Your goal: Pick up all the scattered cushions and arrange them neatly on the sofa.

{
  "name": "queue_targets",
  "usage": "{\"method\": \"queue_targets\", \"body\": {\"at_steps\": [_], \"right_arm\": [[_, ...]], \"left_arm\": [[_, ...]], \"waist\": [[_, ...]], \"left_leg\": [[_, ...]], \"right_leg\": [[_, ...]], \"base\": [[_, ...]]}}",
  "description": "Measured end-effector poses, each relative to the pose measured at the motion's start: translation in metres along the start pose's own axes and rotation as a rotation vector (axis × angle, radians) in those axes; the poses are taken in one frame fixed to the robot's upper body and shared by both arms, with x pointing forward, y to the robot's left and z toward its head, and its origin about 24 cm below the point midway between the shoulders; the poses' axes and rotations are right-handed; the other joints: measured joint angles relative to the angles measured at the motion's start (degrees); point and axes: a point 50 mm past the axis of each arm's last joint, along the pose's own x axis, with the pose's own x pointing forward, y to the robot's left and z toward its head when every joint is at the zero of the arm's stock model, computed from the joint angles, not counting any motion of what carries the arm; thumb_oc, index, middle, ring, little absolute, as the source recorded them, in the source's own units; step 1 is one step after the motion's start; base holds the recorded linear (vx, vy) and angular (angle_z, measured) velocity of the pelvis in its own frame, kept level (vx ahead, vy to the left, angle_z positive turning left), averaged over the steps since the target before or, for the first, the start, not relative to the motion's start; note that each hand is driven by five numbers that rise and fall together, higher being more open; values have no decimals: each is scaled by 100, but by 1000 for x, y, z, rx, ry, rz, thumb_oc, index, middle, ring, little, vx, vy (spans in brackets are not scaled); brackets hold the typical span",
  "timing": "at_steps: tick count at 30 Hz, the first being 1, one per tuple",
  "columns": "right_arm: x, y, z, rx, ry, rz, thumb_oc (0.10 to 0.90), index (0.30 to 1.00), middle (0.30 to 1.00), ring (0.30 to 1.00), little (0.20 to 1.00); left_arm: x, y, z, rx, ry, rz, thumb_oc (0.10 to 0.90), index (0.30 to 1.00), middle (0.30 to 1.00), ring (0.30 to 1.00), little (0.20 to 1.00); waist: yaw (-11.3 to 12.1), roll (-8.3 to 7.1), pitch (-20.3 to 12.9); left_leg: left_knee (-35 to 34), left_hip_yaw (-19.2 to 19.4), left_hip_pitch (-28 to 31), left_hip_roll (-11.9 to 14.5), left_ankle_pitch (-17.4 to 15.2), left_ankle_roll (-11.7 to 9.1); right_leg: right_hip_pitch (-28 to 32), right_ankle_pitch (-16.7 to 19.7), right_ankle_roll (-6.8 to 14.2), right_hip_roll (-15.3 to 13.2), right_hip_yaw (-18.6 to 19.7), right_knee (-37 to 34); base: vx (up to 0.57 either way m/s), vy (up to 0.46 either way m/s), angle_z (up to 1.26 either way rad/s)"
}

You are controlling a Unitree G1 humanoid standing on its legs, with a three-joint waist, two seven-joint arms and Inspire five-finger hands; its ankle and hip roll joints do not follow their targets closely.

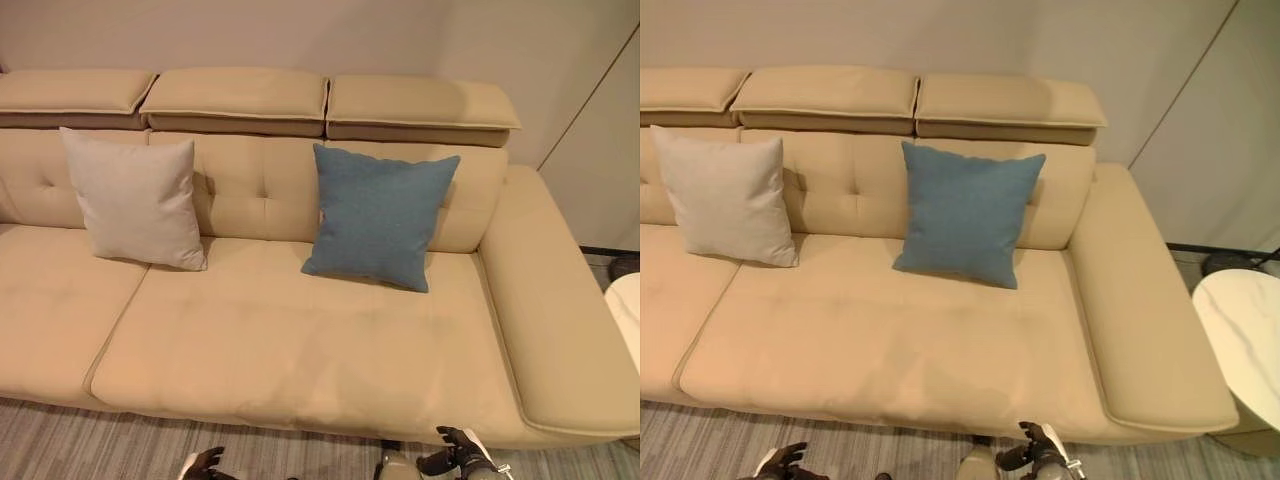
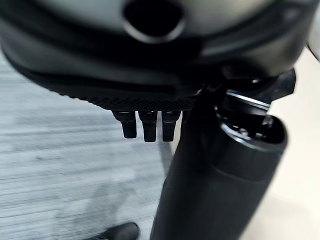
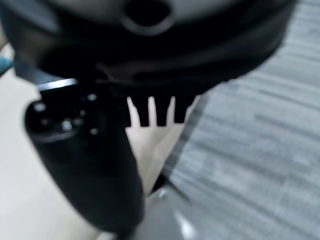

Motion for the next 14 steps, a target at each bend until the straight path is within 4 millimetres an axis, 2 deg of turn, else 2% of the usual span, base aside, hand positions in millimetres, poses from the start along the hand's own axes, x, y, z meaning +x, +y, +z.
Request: {"method": "queue_targets", "body": {"at_steps": [1,2,3,4,5,7,8,10,14], "right_arm": [[0,-3,-3,-4,11,-5,800,900,900,900,900],[0,-3,-4,-5,13,-6,800,900,900,900,900],[0,-4,-2,-4,6,-9,800,900,900,900,900],[0,-3,0,-3,2,-7,800,900,900,900,900],[2,-8,2,-2,-3,-20,800,900,900,900,900],[2,-8,2,2,-3,-20,800,900,900,900,900],[2,-9,2,3,-5,-21,800,900,900,900,900],[1,-8,-3,7,10,-18,800,900,900,900,900],[-2,-8,-18,13,53,-19,800,900,900,900,900]], "left_arm": [[0,3,-2,2,5,7,800,900,900,900,900],[-1,4,-7,0,16,9,800,900,900,900,900],[-2,5,-11,2,29,12,800,900,900,900,900],[-2,6,-13,-4,36,14,800,900,900,900,900],[-3,-4,-12,-21,40,-7,800,900,900,900,900],[-4,-17,-10,-52,41,-39,800,900,900,900,900],[-5,-23,-8,-60,36,-52,800,900,900,900,900],[-3,-23,-2,-63,23,-50,800,900,900,900,900],[-2,-23,5,-63,3,-54,800,900,900,900,900]], "waist": [[63,43,29],[95,21,15],[207,-56,-55],[256,-188,-115],[214,-34,-117],[269,70,-214],[291,74,-265],[259,59,-322],[172,93,-416]], "left_leg": [[-85,-15,70,107,56,-44],[-159,-2,133,154,92,-96],[-214,52,167,151,122,-144],[-241,58,159,108,160,-194],[-256,-1,154,226,219,-212],[-228,2,177,318,312,-245],[-86,-3,113,357,333,-288],[29,-64,28,381,410,-404],[-62,-177,74,478,413,-412]], "right_leg": [[210,-395,53,117,-34,339],[488,-627,54,137,-123,334],[807,-788,6,110,-263,-73],[1140,-818,-299,170,-300,-841],[1371,-527,-412,367,-326,-1264],[1635,-261,-538,588,-238,-1904],[1753,-91,-617,663,-215,-2108],[1802,-22,-659,701,-213,-2244],[1992,136,-688,847,-255,-2587]], "base": [[-73,-117,-3],[-16,-128,-21],[42,-142,-38],[70,-141,-36],[52,-137,-15],[29,-94,-25],[31,-95,-35],[31,-95,-5],[8,-36,7]]}}
